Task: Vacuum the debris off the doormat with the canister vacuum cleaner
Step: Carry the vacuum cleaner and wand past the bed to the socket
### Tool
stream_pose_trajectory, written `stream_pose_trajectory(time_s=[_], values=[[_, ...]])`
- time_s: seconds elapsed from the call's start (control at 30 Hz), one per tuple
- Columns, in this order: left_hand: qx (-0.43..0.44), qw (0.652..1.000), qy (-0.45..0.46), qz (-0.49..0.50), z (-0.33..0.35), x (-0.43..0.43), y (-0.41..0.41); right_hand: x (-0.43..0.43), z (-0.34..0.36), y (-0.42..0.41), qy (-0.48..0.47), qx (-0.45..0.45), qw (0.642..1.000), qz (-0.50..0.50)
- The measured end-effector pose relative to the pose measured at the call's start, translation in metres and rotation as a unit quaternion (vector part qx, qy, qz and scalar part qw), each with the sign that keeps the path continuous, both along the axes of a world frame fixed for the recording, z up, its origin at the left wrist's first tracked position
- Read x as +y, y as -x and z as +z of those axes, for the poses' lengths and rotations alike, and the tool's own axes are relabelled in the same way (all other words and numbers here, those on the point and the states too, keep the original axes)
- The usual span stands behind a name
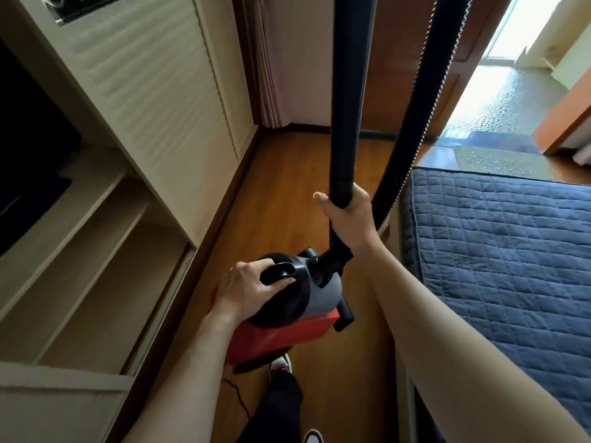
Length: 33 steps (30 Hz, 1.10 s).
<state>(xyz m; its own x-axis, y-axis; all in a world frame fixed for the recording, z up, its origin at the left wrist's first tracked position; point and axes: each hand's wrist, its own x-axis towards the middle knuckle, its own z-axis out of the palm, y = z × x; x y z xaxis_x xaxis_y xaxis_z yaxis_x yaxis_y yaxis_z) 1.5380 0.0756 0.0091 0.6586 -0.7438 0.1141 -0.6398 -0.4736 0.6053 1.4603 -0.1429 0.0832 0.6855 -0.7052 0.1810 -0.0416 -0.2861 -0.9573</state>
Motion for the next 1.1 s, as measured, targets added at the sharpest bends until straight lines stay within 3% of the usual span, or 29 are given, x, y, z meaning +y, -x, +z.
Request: stream_pose_trajectory(time_s=[0.27, 0.63, 1.1], values=[[0.021, 0.999, 0.014, -0.039, -0.009, -0.097, -0.086, -0.088, -0.006, -0.073, 0.023, 0.003, 0.999, -0.034], [-0.029, 0.995, -0.022, -0.090, 0.000, -0.233, -0.230, -0.210, -0.004, -0.195, 0.028, 0.007, 0.996, -0.089], [0.000, 0.995, -0.006, -0.104, -0.006, -0.379, -0.327, -0.353, -0.005, -0.287, 0.037, -0.006, 0.994, -0.103]])
